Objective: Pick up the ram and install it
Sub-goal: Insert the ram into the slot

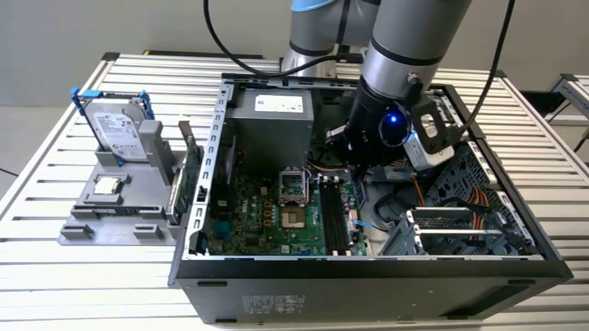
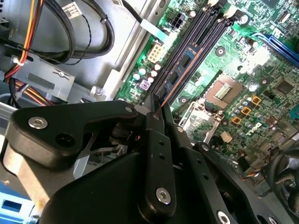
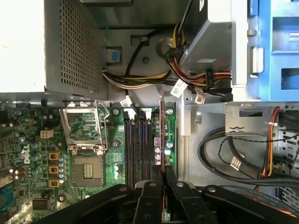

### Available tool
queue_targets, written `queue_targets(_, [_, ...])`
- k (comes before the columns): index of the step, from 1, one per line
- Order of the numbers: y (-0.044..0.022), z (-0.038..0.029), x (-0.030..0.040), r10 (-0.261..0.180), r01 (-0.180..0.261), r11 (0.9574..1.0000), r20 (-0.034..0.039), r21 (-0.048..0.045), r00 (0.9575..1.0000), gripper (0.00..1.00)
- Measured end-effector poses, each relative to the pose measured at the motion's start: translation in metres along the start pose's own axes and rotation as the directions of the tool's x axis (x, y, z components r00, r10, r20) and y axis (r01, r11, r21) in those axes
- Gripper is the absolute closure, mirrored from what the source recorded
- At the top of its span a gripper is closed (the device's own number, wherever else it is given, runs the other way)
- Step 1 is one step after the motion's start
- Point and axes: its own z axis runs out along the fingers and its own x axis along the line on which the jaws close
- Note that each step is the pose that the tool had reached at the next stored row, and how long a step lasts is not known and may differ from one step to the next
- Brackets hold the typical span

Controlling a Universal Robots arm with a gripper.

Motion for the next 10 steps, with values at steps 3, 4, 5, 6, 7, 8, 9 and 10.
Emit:
queue_targets(3, [-0.0013, 0.0014, 0.0, -0.003, 0.003, 1.0, -0.0002, 0.0001, 1.0, 1.0])
queue_targets(4, [-0.002, 0.0018, 0.0, -0.004, 0.004, 1.0, -0.0002, 0.0001, 1.0, 1.0])
queue_targets(5, [-0.0025, 0.0023, 0.0001, -0.004, 0.004, 1.0, -0.0001, -0.0001, 1.0, 1.0])
queue_targets(6, [-0.003, 0.003, 0.0001, -0.005, 0.005, 1.0, -0.0001, -0.0001, 1.0, 1.0])
queue_targets(7, [-0.0036, 0.0036, 0.0002, -0.006, 0.006, 1.0, -0.0001, -0.0001, 1.0, 1.0])
queue_targets(8, [-0.0041, 0.004, 0.0003, -0.006, 0.006, 1.0, -0.0002, 0.0001, 1.0, 1.0])
queue_targets(9, [-0.0047, 0.0044, 0.0005, -0.007, 0.007, 1.0, -0.0002, 0.0001, 1.0, 1.0])
queue_targets(10, [-0.0052, 0.0048, 0.001, -0.007, 0.007, 1.0, -0.0002, 0.0001, 1.0, 1.0])
